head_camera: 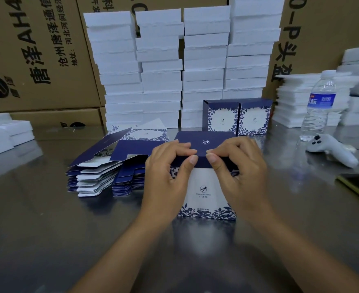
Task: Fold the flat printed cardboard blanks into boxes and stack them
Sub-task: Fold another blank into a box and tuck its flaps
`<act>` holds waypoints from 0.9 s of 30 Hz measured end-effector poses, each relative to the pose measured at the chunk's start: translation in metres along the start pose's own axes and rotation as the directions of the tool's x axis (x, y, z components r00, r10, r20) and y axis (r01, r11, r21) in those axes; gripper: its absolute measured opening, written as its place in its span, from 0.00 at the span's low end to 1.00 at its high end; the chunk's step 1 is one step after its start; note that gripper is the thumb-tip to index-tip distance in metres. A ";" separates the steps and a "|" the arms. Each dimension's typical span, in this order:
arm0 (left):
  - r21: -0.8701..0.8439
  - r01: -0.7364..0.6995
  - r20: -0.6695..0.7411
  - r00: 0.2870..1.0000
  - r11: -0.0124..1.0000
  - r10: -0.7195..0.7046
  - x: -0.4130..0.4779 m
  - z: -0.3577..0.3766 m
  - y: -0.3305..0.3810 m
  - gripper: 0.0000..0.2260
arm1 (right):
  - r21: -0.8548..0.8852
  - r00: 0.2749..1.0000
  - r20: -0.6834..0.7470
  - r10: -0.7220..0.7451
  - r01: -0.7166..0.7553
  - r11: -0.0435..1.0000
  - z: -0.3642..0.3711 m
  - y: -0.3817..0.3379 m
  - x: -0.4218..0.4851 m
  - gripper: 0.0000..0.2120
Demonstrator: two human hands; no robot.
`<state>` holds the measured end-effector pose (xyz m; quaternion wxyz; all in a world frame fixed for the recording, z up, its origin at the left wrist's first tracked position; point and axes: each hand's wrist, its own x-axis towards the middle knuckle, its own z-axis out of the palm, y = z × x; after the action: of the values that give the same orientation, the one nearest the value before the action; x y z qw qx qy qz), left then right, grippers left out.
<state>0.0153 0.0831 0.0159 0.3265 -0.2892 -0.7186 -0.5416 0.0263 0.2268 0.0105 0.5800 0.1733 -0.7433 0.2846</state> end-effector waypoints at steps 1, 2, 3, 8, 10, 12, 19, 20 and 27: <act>0.044 -0.027 0.001 1.000 0.999 0.027 -0.001 -0.001 0.000 0.04 | -0.012 1.000 -0.006 -0.011 0.011 1.000 -0.001 0.001 0.000 0.11; 0.078 -0.051 0.002 0.999 0.996 0.051 -0.001 -0.002 0.000 0.04 | -0.023 1.000 -0.006 -0.022 0.022 0.999 -0.003 0.002 0.000 0.11; 0.097 -0.066 0.004 0.998 0.993 0.066 -0.001 -0.003 -0.001 0.04 | -0.028 1.000 0.002 -0.031 0.031 0.999 -0.004 0.003 -0.001 0.11; 0.088 -0.083 -0.001 0.997 0.993 0.083 -0.001 -0.006 -0.004 0.07 | -0.007 0.998 0.057 0.010 -0.010 1.000 -0.008 0.007 -0.002 0.12; 0.052 -0.056 -0.039 0.998 0.997 0.058 -0.001 -0.007 -0.006 0.06 | -0.017 0.999 0.051 0.018 -0.018 1.000 -0.007 0.007 -0.001 0.12; 0.027 -0.034 -0.066 0.997 0.999 0.036 0.000 -0.007 -0.007 0.05 | -0.025 0.999 0.040 0.024 -0.023 0.999 -0.006 0.006 0.000 0.11; 0.021 -0.017 -0.075 0.997 1.000 0.018 0.002 -0.009 -0.005 0.08 | -0.015 0.994 0.038 0.101 -0.100 0.995 -0.006 0.008 0.000 0.11; 0.019 -0.013 -0.075 0.997 1.000 0.015 0.002 -0.009 -0.005 0.08 | -0.016 0.995 0.037 0.092 -0.091 0.996 -0.006 0.008 0.000 0.11; -0.043 0.098 -0.073 0.992 0.994 -0.101 -0.001 -0.009 -0.006 0.06 | 0.006 0.994 0.020 0.105 -0.105 0.994 -0.011 0.013 0.002 0.13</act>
<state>0.0130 0.0725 0.0136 0.3203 -0.2390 -0.7085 -0.5817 0.0268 0.2438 0.0116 0.5564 0.1387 -0.7560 0.3157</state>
